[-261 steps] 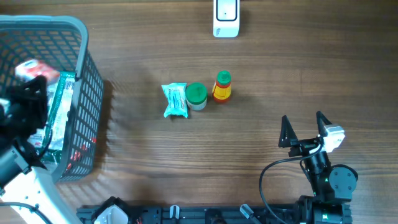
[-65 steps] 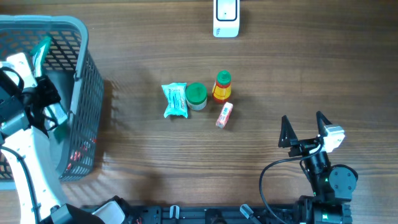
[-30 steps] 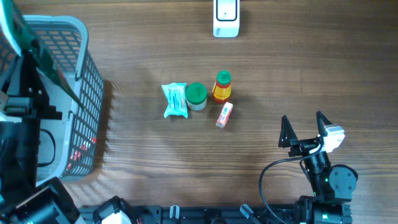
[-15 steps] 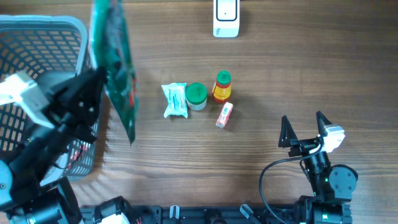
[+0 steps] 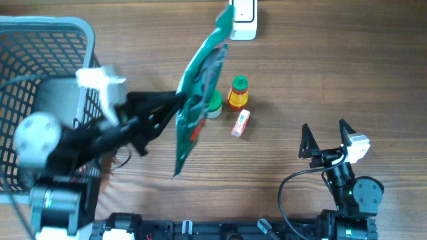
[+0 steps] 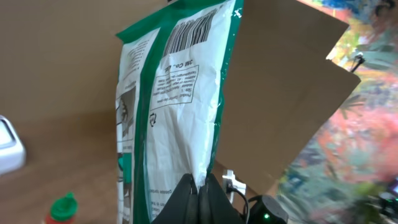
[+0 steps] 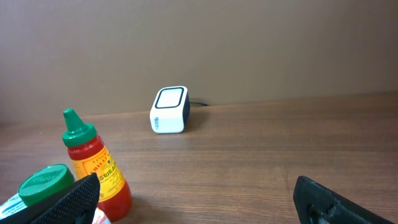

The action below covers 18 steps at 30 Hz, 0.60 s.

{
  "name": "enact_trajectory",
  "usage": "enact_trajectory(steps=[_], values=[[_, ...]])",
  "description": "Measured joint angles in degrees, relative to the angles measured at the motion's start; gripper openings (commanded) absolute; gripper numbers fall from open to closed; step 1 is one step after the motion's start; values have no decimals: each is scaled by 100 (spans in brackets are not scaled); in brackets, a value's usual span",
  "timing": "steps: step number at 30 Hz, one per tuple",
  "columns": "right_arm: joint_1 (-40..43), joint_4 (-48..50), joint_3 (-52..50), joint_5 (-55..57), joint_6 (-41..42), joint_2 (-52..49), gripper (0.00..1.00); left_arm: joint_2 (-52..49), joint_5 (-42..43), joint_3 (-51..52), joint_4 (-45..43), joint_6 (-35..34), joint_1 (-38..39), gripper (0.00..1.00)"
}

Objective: Scan the item barcode
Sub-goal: 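Lift the glove bag out and lay it right of the sauce bottle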

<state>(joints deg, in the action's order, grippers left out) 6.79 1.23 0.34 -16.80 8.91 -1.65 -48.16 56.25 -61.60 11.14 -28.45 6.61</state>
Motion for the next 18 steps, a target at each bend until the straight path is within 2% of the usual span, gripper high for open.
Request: enact_trajectory(steps=[5, 9, 13, 18], values=[[0, 2, 2, 2, 0, -2, 100, -1340, -610, 39, -238, 136, 1119, 4], [0, 0, 2, 0, 2, 0, 100, -2433, -905, 48, -1093, 166, 1958, 4], [0, 0, 0, 2, 0, 0, 100, -3248, -1370, 52, -1384, 166, 2533, 4], [0, 0, 2, 0, 0, 0, 100, -4017, -2361, 52, -1419, 166, 3110, 4]])
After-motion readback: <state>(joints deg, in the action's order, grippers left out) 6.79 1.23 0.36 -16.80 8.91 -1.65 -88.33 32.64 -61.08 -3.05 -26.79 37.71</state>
